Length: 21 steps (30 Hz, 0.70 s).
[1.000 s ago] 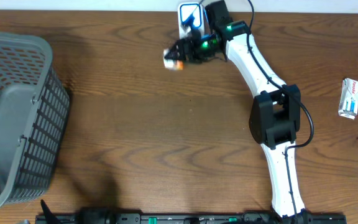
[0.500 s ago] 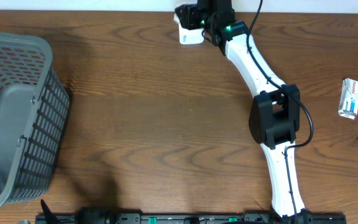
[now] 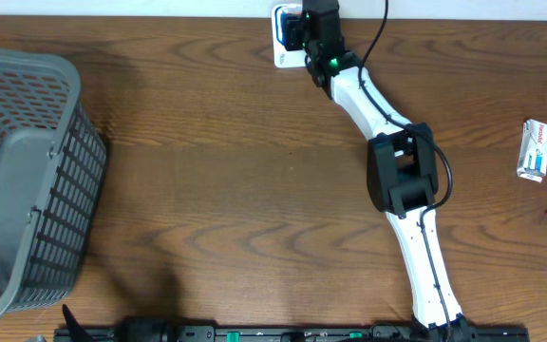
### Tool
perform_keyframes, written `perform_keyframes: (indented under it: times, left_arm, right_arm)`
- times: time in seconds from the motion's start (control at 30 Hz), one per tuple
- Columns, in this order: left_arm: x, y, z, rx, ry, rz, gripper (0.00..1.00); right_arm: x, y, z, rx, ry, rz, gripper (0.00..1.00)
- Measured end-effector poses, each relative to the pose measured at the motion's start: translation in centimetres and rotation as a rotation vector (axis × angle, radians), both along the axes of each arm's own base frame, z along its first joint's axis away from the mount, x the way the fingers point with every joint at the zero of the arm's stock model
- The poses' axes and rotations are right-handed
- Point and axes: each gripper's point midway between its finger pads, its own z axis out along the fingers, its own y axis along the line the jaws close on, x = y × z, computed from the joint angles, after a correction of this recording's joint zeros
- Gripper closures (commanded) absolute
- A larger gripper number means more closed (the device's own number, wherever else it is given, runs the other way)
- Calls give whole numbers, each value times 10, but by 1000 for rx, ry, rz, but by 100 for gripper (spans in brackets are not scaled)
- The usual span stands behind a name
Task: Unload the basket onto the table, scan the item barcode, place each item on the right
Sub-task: 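Carry the Kleenex pack with the right gripper off the table's right side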
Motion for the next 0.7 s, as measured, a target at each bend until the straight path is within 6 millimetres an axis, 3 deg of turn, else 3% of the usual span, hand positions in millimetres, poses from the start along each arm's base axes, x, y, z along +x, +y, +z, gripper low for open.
perform_keyframes:
  times: [0.23, 0.3, 0.4, 0.53, 0.57, 0.6, 0.63, 0.67, 0.7]
  left_arm:
    - [0, 0, 0, 0, 0, 0, 7]
    - [0, 0, 0, 0, 0, 0, 7]
    - [0, 0, 0, 0, 0, 0, 7]
    - [0, 0, 0, 0, 0, 0, 7]
    - [0, 0, 0, 0, -1, 0, 7]
    - [0, 0, 0, 0, 1, 0, 7]
    - [0, 0, 0, 0, 0, 0, 7]
    - [0, 0, 0, 0, -1, 0, 7]
    - [0, 0, 0, 0, 0, 0, 7]
  right_arm:
    - [-17, -6, 4, -37, 102, 1, 42]
    - [-29, -11, 18, -54, 149, 0, 43]
    - [-54, -23, 53, -83, 216, 2, 46]
    - [-96, -67, 123, -152, 264, -47, 46]
    - [-109, -90, 145, -186, 267, -90, 46]
    - [-115, -106, 155, -210, 271, -123, 46]
    - [-124, -133, 166, -258, 285, -186, 47]
    - [-128, -144, 168, -275, 293, -210, 48]
    - [-138, -182, 172, -347, 328, -302, 49]
